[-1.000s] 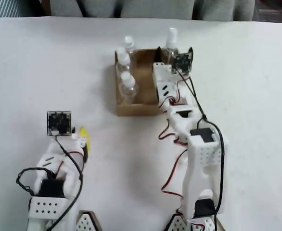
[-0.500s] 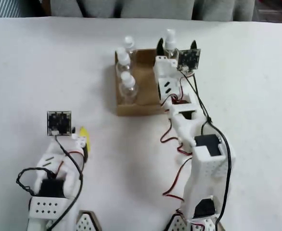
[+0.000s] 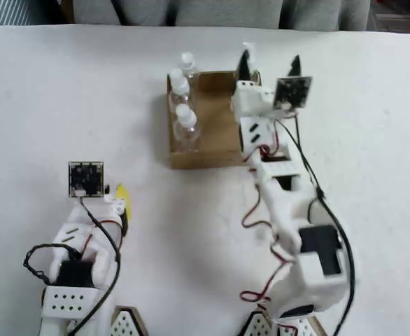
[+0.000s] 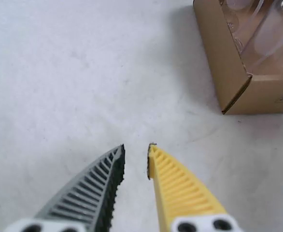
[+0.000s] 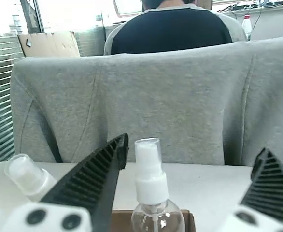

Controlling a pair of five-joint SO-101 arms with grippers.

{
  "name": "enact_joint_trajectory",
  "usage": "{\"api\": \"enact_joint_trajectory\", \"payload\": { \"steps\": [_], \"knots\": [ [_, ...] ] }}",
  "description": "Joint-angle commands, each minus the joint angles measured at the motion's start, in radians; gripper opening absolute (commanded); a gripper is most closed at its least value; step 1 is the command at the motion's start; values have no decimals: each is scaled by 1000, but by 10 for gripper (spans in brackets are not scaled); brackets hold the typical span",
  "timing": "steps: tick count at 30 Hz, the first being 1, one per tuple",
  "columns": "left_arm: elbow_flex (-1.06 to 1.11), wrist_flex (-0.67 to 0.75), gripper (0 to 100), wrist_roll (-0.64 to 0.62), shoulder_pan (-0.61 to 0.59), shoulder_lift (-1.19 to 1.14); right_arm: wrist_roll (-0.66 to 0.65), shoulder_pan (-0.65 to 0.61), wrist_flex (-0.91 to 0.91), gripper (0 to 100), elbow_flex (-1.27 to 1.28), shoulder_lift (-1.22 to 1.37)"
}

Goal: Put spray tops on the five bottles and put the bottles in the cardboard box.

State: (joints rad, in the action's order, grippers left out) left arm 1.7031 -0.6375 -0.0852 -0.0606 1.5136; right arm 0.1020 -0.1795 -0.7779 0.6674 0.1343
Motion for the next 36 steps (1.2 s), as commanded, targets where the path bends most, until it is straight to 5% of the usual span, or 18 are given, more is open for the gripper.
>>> {"api": "enact_joint_trajectory", "payload": {
  "steps": [1, 8, 15, 26, 32, 36],
  "knots": [
    [-5, 29, 94, 11, 8, 13, 0, 41, 7, 354, 137, -223],
    [-5, 28, 94, 11, 8, 13, 0, 136, 7, 340, 470, -526],
    [-5, 25, 94, 11, 8, 13, -63, 300, 134, 32, 689, -783],
    [-5, 23, 94, 11, 8, 13, -509, 358, 1210, 28, 512, -993],
    [-5, 23, 94, 11, 8, 13, -552, 300, 1808, 208, 288, -998],
    [-5, 23, 94, 11, 8, 13, -879, 243, 2160, 294, 184, -1003]
  ]
}}
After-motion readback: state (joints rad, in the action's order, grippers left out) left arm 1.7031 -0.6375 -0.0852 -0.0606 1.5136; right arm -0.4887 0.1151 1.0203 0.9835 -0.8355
